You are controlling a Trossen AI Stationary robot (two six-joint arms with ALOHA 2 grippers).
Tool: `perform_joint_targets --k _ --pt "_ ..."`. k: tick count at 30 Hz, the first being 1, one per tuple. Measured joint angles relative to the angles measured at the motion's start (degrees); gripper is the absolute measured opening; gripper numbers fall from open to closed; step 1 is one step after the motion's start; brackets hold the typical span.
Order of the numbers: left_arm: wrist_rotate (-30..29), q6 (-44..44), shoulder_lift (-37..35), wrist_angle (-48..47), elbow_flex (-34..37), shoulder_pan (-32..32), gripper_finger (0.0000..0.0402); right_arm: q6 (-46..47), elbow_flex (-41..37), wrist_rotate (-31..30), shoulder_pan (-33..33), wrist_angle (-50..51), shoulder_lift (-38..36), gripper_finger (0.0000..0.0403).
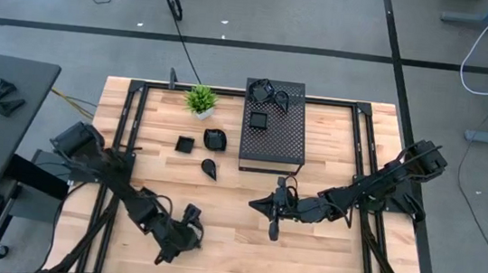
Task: Pick & Place Mini shaped plates
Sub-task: Stack the bottom drop shaped plate on top of the drop shaped plates on the shelf
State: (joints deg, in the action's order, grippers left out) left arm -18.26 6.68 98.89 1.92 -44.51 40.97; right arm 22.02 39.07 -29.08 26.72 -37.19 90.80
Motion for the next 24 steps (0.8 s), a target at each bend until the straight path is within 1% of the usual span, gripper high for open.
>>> perform_joint_targets --k 3,6,8,13,15,19,24 --pt "0.85 -2.16 1.94 3.36 -0.06 -1.66 0.0314 0.13 0.00 0.15 0.01 0.11 0.00 0.0008" --pt "2.49 -3.21 2.25 4.57 -0.06 -3.01 0.0314 0.16 0.00 0.16 0.13 0.11 0.00 0.0008" --pt "2.75 -3.35 1.84 4.21 -0.06 -3.55 0.0314 0.26 0.00 0.13 0.26 0.05 0.00 0.0008" --pt "1.05 -2.86 -0.51 1.70 0.02 -3.91 0.0314 0.45 0.00 0.14 0.39 0.09 0.00 0.0008" --pt "0.84 -0.70 -2.07 -0.04 0.02 -3.75 0.0314 0.64 0.00 0.14 0.39 0.09 0.00 0.0008" --pt "0.84 6.48 -4.85 -5.10 0.00 -2.56 0.0314 0.64 0.00 0.15 0.39 0.09 0.00 0.0008" --pt "0.84 17.02 -5.23 -8.84 0.00 0.70 0.0314 0.64 0.00 0.14 0.39 0.09 0.00 0.0008"
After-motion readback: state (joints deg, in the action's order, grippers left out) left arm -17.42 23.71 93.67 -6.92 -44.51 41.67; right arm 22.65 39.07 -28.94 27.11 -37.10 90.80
